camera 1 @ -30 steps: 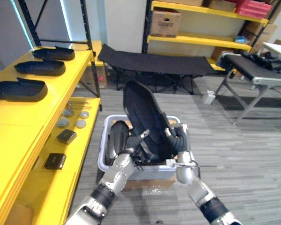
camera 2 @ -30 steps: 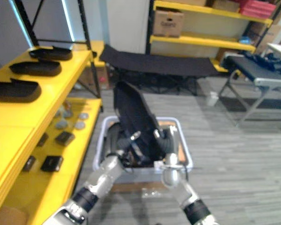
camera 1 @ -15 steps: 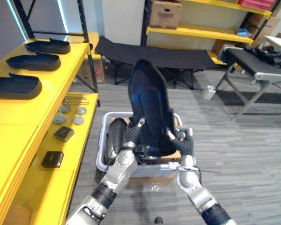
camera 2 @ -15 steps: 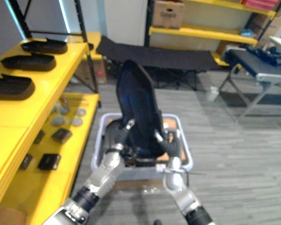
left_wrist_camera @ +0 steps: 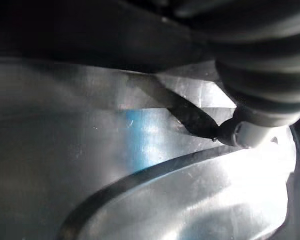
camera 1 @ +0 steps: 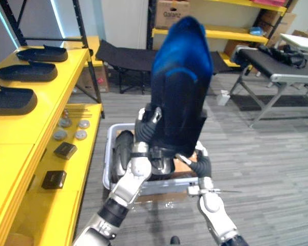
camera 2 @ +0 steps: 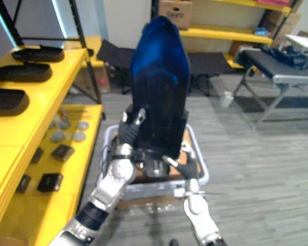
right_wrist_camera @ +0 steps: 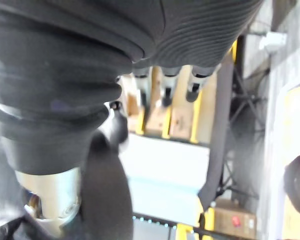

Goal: Walk over and take plastic housings, then place them on the shelf

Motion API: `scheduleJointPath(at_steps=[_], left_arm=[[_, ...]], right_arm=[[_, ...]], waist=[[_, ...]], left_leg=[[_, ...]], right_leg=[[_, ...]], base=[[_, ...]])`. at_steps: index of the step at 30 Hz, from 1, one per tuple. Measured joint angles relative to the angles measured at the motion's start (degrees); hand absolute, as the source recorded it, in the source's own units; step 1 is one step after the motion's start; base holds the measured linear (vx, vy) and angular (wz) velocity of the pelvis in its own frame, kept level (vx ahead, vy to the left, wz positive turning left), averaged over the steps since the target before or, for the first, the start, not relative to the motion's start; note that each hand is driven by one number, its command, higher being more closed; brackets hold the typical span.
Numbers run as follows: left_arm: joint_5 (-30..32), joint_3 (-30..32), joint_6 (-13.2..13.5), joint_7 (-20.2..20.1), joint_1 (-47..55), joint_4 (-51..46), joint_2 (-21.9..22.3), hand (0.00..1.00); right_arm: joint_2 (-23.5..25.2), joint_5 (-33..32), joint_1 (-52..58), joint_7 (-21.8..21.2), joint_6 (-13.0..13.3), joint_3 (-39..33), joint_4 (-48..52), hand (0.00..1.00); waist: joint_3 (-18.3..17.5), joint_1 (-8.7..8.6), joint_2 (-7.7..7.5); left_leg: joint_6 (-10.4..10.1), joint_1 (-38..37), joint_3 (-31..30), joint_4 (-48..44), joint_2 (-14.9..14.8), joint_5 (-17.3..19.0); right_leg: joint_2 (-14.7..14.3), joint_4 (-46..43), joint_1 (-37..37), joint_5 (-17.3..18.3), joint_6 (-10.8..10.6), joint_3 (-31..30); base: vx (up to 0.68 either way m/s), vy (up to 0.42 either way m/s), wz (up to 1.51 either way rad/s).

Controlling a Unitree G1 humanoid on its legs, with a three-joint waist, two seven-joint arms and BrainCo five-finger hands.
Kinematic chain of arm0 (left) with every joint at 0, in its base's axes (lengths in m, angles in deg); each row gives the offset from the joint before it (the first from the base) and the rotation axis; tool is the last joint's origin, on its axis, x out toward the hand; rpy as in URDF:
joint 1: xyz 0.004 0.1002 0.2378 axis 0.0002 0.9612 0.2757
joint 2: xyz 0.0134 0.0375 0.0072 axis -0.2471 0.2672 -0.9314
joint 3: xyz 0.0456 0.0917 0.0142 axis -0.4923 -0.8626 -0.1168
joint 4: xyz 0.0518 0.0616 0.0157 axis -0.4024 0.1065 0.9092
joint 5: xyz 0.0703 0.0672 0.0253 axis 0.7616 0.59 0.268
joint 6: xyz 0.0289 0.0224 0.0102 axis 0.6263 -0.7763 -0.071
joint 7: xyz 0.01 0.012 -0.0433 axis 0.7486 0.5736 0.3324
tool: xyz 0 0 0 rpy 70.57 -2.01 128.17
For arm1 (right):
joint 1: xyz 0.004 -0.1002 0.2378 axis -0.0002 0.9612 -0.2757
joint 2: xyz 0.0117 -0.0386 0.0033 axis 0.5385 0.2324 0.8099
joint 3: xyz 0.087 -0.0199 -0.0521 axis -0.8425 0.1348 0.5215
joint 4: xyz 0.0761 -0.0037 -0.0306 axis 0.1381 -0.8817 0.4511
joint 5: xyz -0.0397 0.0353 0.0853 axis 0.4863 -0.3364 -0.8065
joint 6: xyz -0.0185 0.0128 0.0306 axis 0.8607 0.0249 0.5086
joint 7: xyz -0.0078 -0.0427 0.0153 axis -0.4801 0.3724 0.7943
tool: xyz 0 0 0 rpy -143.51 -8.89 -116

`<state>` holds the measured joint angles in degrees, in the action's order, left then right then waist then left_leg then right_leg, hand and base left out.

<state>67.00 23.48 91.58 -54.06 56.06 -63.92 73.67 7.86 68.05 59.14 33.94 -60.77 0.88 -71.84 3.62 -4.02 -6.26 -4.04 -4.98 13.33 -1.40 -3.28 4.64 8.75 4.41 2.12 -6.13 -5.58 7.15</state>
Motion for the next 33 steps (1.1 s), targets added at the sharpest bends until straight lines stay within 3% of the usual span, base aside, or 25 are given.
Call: scheduleJointPath(at_steps=[2, 5, 8, 11, 15, 18, 20, 21, 23, 25, 28, 33], left_arm=[[3.9, 1.9, -0.9, 1.6, 0.6, 0.2, 0.1, 1.00], [9.8, 7.4, -2.7, 4.6, 2.7, 4.4, -0.1, 1.00], [12.0, 12.3, -3.2, 7.6, 4.7, 9.8, -1.2, 1.00], [13.8, 16.4, -3.4, 11.1, 6.3, 14.0, -2.4, 1.00], [14.5, 19.9, -3.1, 15.5, 6.4, 15.2, -2.7, 1.00], [13.6, 22.6, -0.2, 17.8, 6.6, 15.9, -2.7, 1.00], [9.9, 24.7, 4.3, 17.6, 8.0, 14.3, -2.1, 1.00], [8.8, 25.3, 5.0, 17.2, 9.0, 12.6, -1.8, 1.00], [5.9, 26.2, 7.3, 13.2, 14.9, 1.6, 0.7, 1.00], [4.3, 26.2, 9.2, 9.7, 19.2, -5.5, 2.0, 1.00], [1.2, 26.9, 10.1, 5.9, 21.9, -7.9, 2.2, 1.00], [-0.1, 32.3, 11.0, 4.9, 27.2, -15.2, 2.3, 1.00]], right_arm=[[0.6, -3.8, 0.1, -1.8, 0.4, -3.1, 2.6, 0.00], [1.3, -11.0, 0.3, -3.5, 3.4, -10.3, 8.5, 0.00], [1.4, -13.8, 0.4, -5.0, 5.8, -15.4, 12.1, 0.00], [1.9, -16.1, 1.7, -5.7, 6.5, -18.2, 14.0, 0.00], [3.9, -18.9, 3.3, -5.6, 6.5, -20.2, 14.2, 0.00], [4.8, -19.3, 4.9, -4.3, 6.1, -23.5, 10.3, 0.00], [5.6, -18.6, 6.1, -1.9, 2.6, -26.8, 4.7, 0.00], [5.7, -18.4, 6.5, -1.5, 1.1, -27.4, 3.4, 0.00], [6.2, -14.1, 9.6, 2.1, -5.4, -29.4, -0.3, 0.00], [7.6, -14.3, 11.6, 2.4, -6.1, -30.4, -0.1, 0.00], [8.2, -14.3, 12.1, 2.4, -6.1, -30.5, 2.4, 0.00], [7.1, -14.1, 10.8, 0.4, -10.0, -27.6, 5.2, 0.00]], waist=[[0.2, -0.12, 0.35], [0.2, -0.17, 0.37], [0.2, -1.48, 0.37], [0.2, -2.15, 0.37], [0.3, -2.74, 0.54], [0.5, -2.89, 0.81], [0.8, -2.93, 1.29], [1.0, -2.93, 1.47], [1.4, -2.98, 2.26], [1.7, -2.86, 3.15], [1.4, -2.72, 4.34], [1.3, -0.07, 4.52]], left_leg=[[0.0, -0.1, 0.4, 0.1, 0.0, 0.0], [-0.1, -1.4, 1.6, 0.9, -0.1, 0.0], [-0.1, -1.5, 1.8, 1.1, 0.0, 0.1], [-0.3, -2.0, 2.7, 1.2, -0.1, 0.3], [-0.3, -2.0, 3.0, 1.2, -0.1, 0.4], [-0.3, -2.0, 3.3, 1.2, -0.1, 0.5], [-0.4, -2.0, 4.0, 1.2, 0.0, 0.6], [-0.4, -2.0, 4.2, 1.2, 0.0, 0.6], [-0.4, -2.0, 4.3, 1.2, 0.0, 0.9], [-0.4, -2.0, 4.1, 1.2, 0.0, 1.0], [-0.4, -2.0, 2.5, 1.2, 0.1, 1.0], [-0.2, -1.2, -2.3, 2.3, 0.6, 0.3]], right_leg=[[-0.2, 0.0, -0.2, -0.1, -0.1, -0.4], [-0.7, 0.0, 0.0, -0.1, -0.1, -1.5], [-0.7, 0.0, -0.1, -0.1, -0.2, -2.0], [-1.0, 0.0, -0.2, -0.1, -0.2, -2.8], [-0.9, 0.0, -0.4, -0.1, -0.2, -3.1], [-0.9, 0.0, -0.6, -0.1, -0.2, -3.6], [-1.0, 0.0, -1.1, -0.2, -0.3, -4.2], [-1.0, 0.0, -1.1, -0.2, -0.3, -4.3], [-1.2, 0.0, -1.1, -0.1, -0.3, -4.2], [-1.2, 0.0, -1.1, -0.1, -0.3, -4.0], [-0.9, 0.0, 0.1, 0.1, -0.7, -2.3], [-0.1, -0.6, 1.6, 1.9, -1.4, 2.3]], base=[[0.01, -0.022, -0.09], [0.02, -0.014, -0.18], [0.02, 0.009, -0.10], [0.02, 0.001, -0.13], [0.00, 0.003, -0.02], [0.00, 0.003, -0.07], [0.01, 0.001, -0.14], [0.02, -0.002, -0.12], [0.04, -0.009, -0.03], [0.04, -0.004, 0.04], [0.01, -0.001, 0.21], [0.00, -0.012, 0.47]])
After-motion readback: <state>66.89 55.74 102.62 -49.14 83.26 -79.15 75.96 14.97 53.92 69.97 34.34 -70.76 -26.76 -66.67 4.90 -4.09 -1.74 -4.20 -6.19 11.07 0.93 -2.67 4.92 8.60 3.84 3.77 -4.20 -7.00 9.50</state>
